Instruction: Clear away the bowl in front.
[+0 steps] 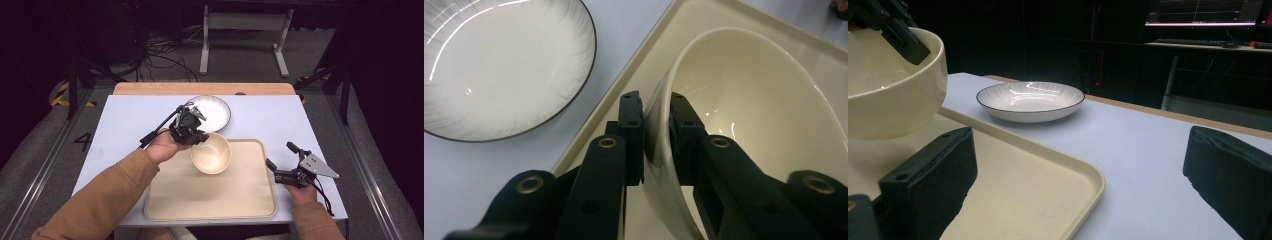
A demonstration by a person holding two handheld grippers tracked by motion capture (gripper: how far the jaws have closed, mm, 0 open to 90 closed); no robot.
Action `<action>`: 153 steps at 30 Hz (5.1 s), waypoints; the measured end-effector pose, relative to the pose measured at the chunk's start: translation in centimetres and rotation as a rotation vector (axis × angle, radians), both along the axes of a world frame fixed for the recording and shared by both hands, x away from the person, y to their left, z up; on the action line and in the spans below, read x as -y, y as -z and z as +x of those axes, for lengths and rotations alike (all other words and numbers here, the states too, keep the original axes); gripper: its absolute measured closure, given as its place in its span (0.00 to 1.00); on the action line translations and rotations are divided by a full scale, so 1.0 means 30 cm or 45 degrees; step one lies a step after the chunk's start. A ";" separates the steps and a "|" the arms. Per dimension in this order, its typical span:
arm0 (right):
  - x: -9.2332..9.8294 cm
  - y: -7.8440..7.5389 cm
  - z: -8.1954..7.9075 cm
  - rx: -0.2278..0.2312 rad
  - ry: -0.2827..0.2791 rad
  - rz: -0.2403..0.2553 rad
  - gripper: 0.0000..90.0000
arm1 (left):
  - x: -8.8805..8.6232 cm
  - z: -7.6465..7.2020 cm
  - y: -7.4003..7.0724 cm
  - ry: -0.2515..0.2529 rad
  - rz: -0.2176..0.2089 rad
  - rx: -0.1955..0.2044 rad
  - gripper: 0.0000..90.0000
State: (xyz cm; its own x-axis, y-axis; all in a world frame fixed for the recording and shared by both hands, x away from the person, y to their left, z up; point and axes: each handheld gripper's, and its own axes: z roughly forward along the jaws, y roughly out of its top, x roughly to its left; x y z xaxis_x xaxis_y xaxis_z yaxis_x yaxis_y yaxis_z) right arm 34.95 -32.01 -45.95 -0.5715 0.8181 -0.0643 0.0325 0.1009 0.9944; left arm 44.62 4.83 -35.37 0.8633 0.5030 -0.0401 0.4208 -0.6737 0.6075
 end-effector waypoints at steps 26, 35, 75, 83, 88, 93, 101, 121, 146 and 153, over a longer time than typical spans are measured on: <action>-0.001 0.000 0.000 0.000 0.001 -0.004 0.01 | 0.008 0.005 0.067 0.042 0.130 -0.125 0.96; -0.001 0.000 0.000 0.000 0.001 -0.003 0.01 | 0.018 -0.007 0.078 0.060 0.188 -0.123 0.95; 0.001 -0.001 0.005 -0.015 -0.018 -0.006 0.01 | -0.247 -0.220 0.001 -0.014 -0.389 0.205 0.24; 0.000 -0.001 0.005 -0.019 -0.022 -0.007 0.01 | -0.335 -0.248 0.028 -0.066 -0.467 0.229 0.22; 0.000 -0.001 0.006 -0.019 -0.024 -0.007 0.01 | -0.382 -0.265 0.045 -0.083 -0.512 0.268 0.18; 0.001 -0.001 0.006 -0.016 -0.027 -0.007 0.01 | -0.419 -0.282 0.070 -0.106 -0.572 0.304 0.15; 0.000 -0.001 0.005 -0.012 -0.029 -0.009 0.01 | -0.472 -0.308 0.107 -0.128 -0.645 0.335 0.12; 0.000 -0.001 0.003 -0.008 -0.022 -0.004 0.01 | -0.596 -0.348 0.207 -0.208 -0.746 0.408 0.05; 0.002 -0.001 0.003 -0.008 -0.020 -0.006 0.01 | -0.640 -0.334 0.329 -0.324 -0.740 0.432 0.00; 0.002 -0.001 0.003 -0.008 -0.019 -0.004 0.01 | -0.629 -0.326 0.355 -0.347 -0.711 0.359 0.00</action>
